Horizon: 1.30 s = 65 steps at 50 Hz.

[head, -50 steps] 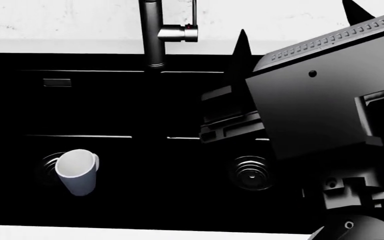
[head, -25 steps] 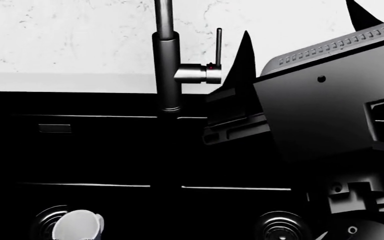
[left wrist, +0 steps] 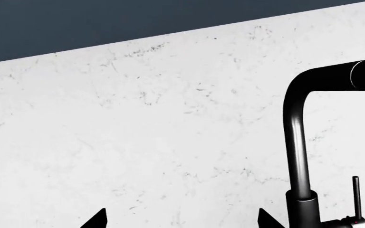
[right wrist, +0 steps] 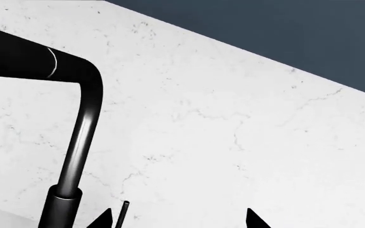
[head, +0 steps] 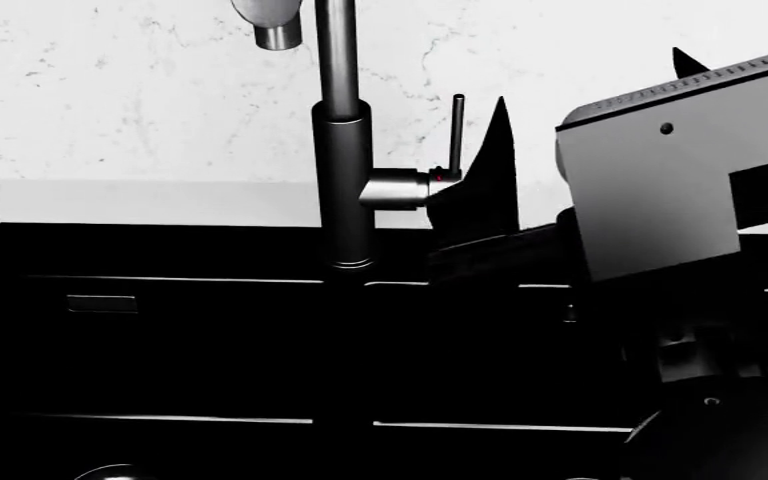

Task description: Turn on the sink faucet.

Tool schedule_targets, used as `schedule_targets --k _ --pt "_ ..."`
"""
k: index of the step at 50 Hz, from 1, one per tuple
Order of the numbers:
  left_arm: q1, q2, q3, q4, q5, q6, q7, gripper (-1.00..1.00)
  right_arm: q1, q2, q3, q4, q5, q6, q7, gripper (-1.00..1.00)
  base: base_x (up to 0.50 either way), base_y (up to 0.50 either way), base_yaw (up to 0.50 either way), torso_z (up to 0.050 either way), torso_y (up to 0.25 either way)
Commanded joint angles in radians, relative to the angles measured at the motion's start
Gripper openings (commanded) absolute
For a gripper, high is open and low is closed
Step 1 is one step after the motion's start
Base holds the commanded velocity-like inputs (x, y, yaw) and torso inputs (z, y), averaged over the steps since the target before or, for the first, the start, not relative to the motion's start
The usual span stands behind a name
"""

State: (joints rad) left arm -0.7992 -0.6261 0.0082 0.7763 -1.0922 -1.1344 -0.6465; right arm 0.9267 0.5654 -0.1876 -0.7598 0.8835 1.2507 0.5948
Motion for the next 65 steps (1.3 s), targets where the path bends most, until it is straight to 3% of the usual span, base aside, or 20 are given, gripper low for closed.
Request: schedule_targets --k 1,22,43,65 --pt "0.020 0.000 0.014 -0.024 0.020 0.017 0.011 1.00 0.006 -0.029 -0.110 0.229 -0.118 -0.168 -0.133 1.00 0.00 0.00 0.00 0.000 0.000" --pt "0.058 -0.015 0.030 -0.042 0.059 0.057 0.040 1.00 0.139 -0.113 -0.243 0.381 -0.182 -0.208 -0.207 1.00 0.00 0.00 0.00 0.000 0.000" --pt "0.054 -0.044 0.081 -0.037 0.123 0.082 0.070 1.00 0.268 -0.185 -0.350 0.772 -0.304 -0.332 -0.333 1.00 0.00 0.00 0.00 0.000 0.000" --pt "0.038 -0.040 0.053 -0.017 0.071 0.077 0.046 1.00 0.355 -0.219 -0.386 0.916 -0.341 -0.374 -0.383 1.00 0.00 0.00 0.00 0.025 -0.167"
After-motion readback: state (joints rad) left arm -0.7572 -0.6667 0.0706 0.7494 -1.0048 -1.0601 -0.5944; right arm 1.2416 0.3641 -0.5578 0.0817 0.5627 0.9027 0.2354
